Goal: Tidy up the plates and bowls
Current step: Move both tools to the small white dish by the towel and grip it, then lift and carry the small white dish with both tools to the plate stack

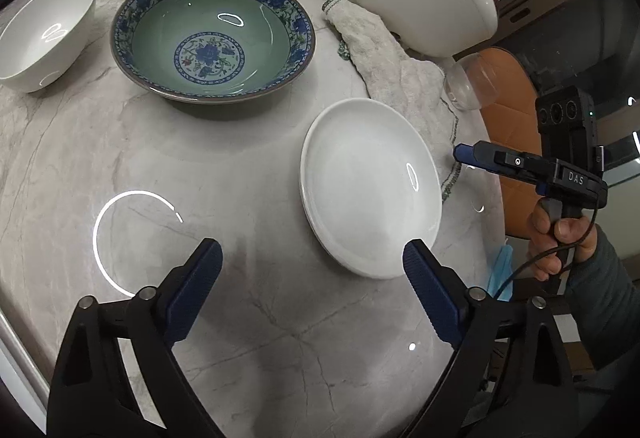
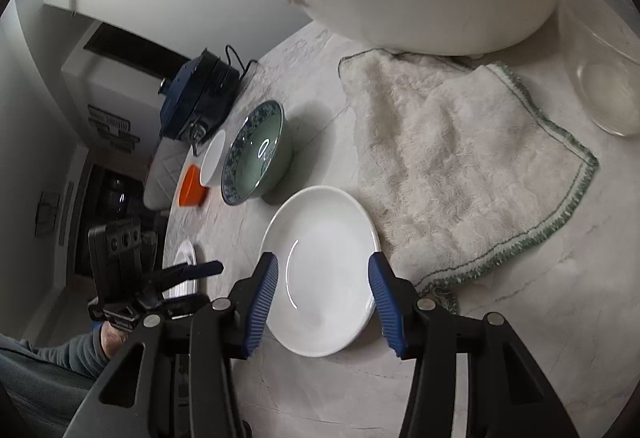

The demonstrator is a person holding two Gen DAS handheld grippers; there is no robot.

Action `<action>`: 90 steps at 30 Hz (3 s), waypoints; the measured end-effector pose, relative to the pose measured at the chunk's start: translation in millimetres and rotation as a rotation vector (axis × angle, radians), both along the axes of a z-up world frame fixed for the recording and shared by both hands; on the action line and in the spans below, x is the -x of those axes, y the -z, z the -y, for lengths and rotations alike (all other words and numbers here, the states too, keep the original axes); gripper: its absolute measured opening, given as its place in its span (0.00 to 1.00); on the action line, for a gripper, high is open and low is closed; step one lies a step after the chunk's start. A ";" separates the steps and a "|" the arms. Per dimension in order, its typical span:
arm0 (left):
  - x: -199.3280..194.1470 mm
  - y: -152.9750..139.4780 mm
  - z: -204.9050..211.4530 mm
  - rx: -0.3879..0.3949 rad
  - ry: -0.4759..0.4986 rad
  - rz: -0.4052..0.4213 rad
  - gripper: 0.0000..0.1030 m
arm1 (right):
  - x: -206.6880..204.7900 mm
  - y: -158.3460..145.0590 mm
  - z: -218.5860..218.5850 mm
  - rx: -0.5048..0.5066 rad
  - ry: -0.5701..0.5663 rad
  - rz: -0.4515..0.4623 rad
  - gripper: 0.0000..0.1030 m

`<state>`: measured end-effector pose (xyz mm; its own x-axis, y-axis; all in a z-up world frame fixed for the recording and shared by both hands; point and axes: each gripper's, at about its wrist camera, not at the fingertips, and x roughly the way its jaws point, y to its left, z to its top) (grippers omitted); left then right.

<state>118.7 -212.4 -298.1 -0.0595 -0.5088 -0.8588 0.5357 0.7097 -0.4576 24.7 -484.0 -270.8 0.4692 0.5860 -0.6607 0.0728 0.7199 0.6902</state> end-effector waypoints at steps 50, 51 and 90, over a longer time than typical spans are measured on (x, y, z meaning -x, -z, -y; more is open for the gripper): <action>-30.7 45.1 42.0 -0.137 -0.024 -0.058 0.07 | -37.5 47.7 -28.1 0.037 -0.129 -0.207 0.11; -29.5 43.8 43.2 -0.136 -0.024 -0.058 0.07 | -37.4 46.5 -29.5 0.043 -0.125 -0.211 0.11; 7.3 -32.2 -56.6 -0.033 -0.153 -0.197 0.07 | -13.0 -15.5 -85.7 -0.038 -0.055 -0.322 0.11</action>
